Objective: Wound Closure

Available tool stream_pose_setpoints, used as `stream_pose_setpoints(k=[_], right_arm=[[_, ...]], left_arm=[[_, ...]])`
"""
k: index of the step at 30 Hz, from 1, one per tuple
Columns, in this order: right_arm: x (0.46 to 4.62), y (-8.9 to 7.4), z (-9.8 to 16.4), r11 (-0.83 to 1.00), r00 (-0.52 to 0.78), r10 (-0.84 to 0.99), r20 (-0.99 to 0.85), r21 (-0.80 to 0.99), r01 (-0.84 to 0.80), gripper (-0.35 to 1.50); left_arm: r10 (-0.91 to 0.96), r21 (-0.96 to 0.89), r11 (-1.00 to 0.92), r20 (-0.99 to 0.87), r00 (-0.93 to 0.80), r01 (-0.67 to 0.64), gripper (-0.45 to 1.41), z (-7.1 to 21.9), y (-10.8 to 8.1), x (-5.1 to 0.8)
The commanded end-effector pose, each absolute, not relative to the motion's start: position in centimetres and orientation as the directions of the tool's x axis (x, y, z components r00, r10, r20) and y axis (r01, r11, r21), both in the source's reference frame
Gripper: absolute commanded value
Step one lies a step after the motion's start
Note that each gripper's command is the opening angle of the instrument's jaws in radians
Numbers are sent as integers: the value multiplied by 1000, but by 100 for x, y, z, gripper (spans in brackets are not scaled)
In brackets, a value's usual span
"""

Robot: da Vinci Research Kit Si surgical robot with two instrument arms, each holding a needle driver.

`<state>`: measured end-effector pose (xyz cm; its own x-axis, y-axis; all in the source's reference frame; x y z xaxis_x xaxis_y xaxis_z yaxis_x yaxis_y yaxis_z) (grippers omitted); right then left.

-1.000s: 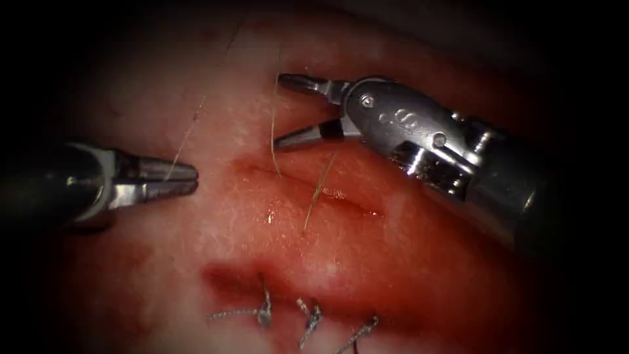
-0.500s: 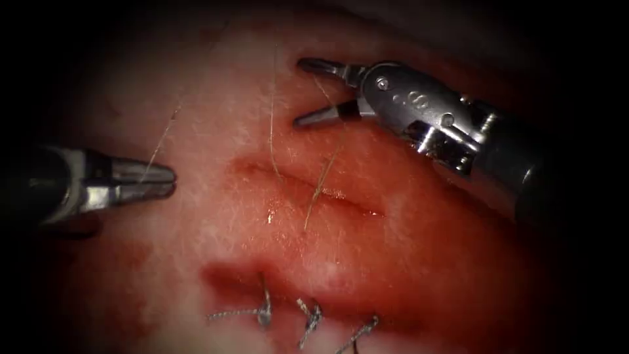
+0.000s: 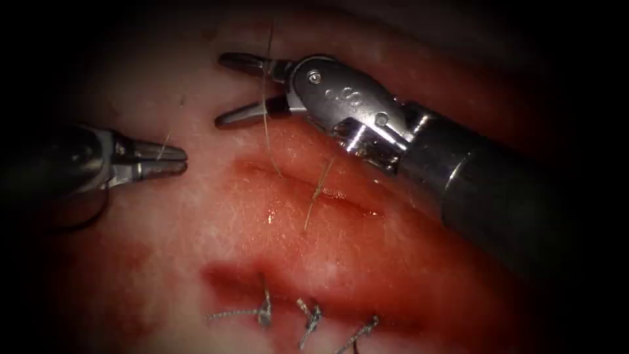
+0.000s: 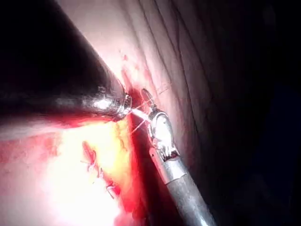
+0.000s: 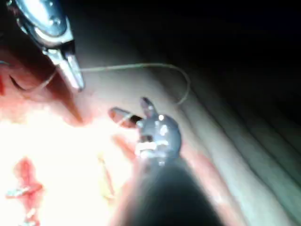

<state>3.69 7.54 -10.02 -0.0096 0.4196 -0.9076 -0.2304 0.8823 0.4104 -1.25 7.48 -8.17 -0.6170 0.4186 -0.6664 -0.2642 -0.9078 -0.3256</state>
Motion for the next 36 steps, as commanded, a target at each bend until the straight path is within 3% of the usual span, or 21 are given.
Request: stream_pose_setpoints(k=[1, 14, 18, 24, 36], right_arm=[[367, 765, -1013, 880, -44, 419, -907, 418, -227, 98], [366, 766, -1042, 862, -98, 445, -890, 455, -223, 96], [370, 767, -1040, 857, -101, 442, -891, 453, -246, 105], [370, 769, -1035, 834, -93, 438, -894, 443, -328, 130], [339, 754, -1030, 668, -23, 587, -809, 500, -552, 130]], left_arm=[[427, -327, -904, -657, -621, -275, -35, -798, 752, -129], [437, -341, -898, -619, -652, -279, -35, -748, 739, -169], [432, -350, -899, -614, -661, -263, -35, -761, 719, -183], [401, -351, -910, -616, -678, -221, -35, -793, 677, -197], [352, -347, -925, -641, -683, -151, -35, -849, 636, -216]])
